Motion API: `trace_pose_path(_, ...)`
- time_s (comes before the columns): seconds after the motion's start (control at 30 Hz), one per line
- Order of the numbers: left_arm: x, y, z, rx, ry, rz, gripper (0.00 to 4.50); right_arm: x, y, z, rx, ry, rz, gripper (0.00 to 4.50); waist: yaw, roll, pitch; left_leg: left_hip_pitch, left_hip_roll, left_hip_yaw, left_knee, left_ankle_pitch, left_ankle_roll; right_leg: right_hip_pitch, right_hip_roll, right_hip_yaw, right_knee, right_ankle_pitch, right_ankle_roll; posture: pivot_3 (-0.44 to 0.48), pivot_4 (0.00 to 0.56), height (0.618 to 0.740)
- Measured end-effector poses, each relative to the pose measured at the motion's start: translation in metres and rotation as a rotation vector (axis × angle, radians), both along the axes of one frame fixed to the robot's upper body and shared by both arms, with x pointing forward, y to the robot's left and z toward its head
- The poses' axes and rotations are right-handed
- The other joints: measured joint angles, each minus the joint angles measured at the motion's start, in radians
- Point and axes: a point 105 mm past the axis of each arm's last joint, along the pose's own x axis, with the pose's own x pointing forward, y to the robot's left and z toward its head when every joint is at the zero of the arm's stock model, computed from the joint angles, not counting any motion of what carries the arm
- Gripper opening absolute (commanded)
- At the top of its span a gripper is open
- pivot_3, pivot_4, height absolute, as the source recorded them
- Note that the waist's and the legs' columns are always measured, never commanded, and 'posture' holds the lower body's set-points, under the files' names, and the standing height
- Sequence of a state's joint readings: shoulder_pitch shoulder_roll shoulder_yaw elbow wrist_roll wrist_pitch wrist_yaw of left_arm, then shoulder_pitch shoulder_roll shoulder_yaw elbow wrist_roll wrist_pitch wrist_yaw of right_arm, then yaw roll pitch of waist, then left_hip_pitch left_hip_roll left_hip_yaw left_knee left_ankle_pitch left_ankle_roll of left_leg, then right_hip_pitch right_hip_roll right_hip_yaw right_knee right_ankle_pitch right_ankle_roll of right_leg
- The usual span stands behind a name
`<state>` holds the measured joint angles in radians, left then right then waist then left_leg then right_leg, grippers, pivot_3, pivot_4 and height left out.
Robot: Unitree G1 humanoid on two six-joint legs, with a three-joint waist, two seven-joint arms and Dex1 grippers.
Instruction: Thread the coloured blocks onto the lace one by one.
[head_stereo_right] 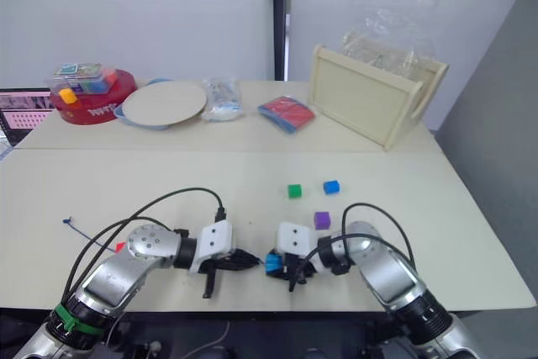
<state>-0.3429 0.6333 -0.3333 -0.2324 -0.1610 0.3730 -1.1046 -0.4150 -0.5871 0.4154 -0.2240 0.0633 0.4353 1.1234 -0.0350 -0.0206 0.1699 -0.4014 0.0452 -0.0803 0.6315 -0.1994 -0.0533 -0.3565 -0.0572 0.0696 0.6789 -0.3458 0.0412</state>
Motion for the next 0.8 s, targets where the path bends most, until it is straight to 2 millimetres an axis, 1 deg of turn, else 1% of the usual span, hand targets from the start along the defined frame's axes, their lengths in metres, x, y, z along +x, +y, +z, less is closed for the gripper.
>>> trace_pose_path(0.13, 0.000, 0.012, -0.003, 0.053, 0.018, 0.018, 0.11, 0.000, 0.000, 0.000, 0.001, 0.000, -0.002, 1.34, -0.002, 0.000, 0.000, 0.000, 0.000, 0.000, 0.000, 0.000, 0.000, 0.000, 0.000, 0.000, 0.000, 0.000, 0.000, 0.000, 0.150, 0.740)
trace_pose_path(0.27, 0.001, 0.023, -0.003, 0.087, 0.030, 0.042, 1.23, 0.000, 0.001, 0.000, 0.001, 0.000, -0.002, 1.34, -0.002, 0.000, 0.000, 0.000, 0.000, 0.000, 0.000, 0.000, 0.000, 0.000, 0.000, 0.000, 0.000, 0.000, 0.000, 0.000, 0.150, 0.740)
trace_pose_path(0.3, 0.001, 0.026, -0.003, 0.092, 0.031, 0.046, 1.60, 0.000, 0.001, 0.000, 0.002, 0.000, -0.002, 1.34, -0.003, 0.000, 0.000, 0.000, 0.000, 0.000, 0.000, 0.000, 0.000, 0.000, 0.000, 0.000, 0.000, 0.000, 0.000, 0.000, 0.150, 0.740)
trace_pose_path(0.4, 0.003, 0.034, -0.002, 0.121, 0.025, 0.060, 2.51, 0.000, 0.001, 0.000, 0.002, -0.001, -0.002, 1.34, -0.003, 0.000, 0.000, 0.000, 0.000, 0.000, 0.000, 0.000, 0.000, 0.000, 0.000, 0.000, 0.000, 0.000, 0.000, 0.000, 0.150, 0.740)
trace_pose_path(0.57, 0.004, 0.027, -0.002, 0.091, 0.041, 0.074, 2.51, 0.000, 0.001, 0.000, 0.002, -0.001, -0.001, 1.34, -0.003, 0.000, 0.000, 0.000, 0.000, 0.000, 0.000, 0.000, 0.000, 0.000, 0.000, 0.000, 0.000, 0.000, 0.000, 0.000, 0.150, 0.740)
trace_pose_path(0.7, 0.001, 0.010, -0.001, 0.027, 0.071, 0.062, 2.51, 0.000, 0.001, 0.000, 0.002, -0.002, -0.001, 1.34, -0.003, 0.000, 0.000, 0.000, 0.000, 0.000, 0.000, 0.000, 0.000, 0.000, 0.000, 0.000, 0.000, 0.000, 0.000, 0.000, 0.150, 0.740)
trace_pose_path(0.8, -0.003, -0.002, -0.006, 0.012, 0.094, 0.045, 2.51, 0.000, 0.001, 0.000, 0.002, -0.002, -0.003, 1.34, -0.003, 0.000, 0.000, 0.000, 0.000, 0.000, 0.000, 0.000, 0.000, 0.000, 0.000, 0.000, 0.000, 0.000, 0.000, 0.000, 0.150, 0.740)
